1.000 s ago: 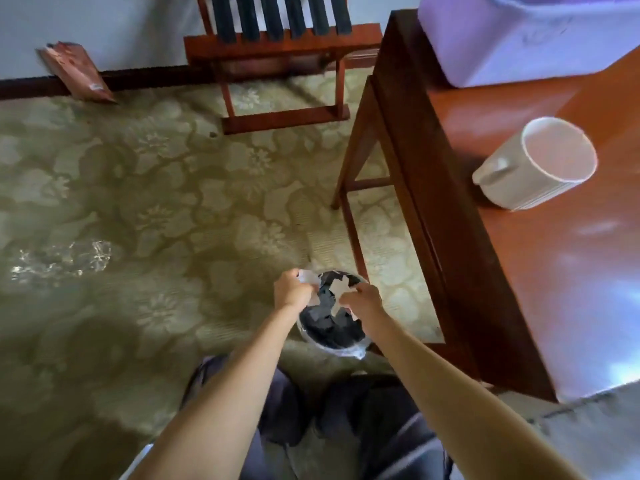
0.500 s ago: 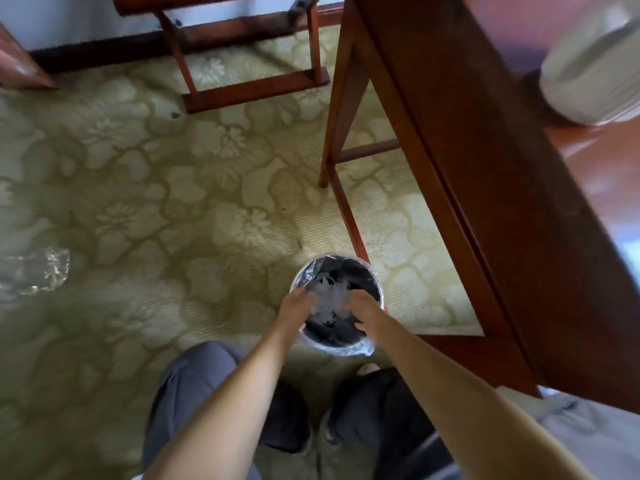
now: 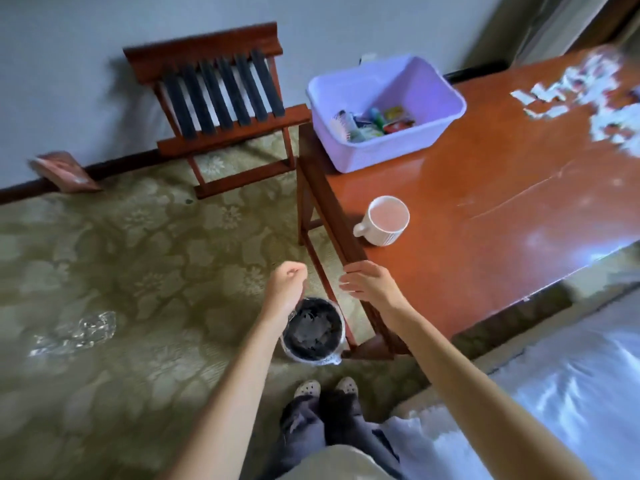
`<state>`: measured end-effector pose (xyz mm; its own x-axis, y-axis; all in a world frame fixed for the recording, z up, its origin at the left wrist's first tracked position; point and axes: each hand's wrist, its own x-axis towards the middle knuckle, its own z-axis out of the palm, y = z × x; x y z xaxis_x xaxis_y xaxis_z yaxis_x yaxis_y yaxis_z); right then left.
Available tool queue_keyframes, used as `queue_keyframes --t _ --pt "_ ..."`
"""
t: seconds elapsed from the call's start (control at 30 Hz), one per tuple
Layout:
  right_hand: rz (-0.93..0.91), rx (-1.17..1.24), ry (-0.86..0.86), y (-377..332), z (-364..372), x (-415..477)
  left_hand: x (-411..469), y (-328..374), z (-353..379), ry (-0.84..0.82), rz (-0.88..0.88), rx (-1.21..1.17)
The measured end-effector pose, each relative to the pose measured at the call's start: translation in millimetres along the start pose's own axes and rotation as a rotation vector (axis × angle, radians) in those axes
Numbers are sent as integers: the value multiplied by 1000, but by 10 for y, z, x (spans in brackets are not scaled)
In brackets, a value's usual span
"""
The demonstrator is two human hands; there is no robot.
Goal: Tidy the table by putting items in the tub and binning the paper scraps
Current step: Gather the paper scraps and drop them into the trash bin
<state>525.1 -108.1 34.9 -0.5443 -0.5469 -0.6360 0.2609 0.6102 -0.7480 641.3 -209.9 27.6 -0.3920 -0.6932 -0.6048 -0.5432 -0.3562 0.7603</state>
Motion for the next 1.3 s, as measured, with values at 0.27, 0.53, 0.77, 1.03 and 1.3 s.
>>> queue_keyframes --t 0.27,0.53,0.77,1.03,1.3 --pt "-187 109 152 -284 -871 -707 -755 799 421 -79 356 58" --pt "-234 -59 169 -197 -2219 -330 -639 1235 1547 -48 423 185" --pt "-261 -397 99 -175 -4101 637 -299 1803 3456 -46 292 82" --pt "-185 -505 141 -290 -5748 1181 -75 2463 5078 -98 162 140" --pt "-104 -555 223 -309 -6677 1692 438 2943 6057 -165 192 216"
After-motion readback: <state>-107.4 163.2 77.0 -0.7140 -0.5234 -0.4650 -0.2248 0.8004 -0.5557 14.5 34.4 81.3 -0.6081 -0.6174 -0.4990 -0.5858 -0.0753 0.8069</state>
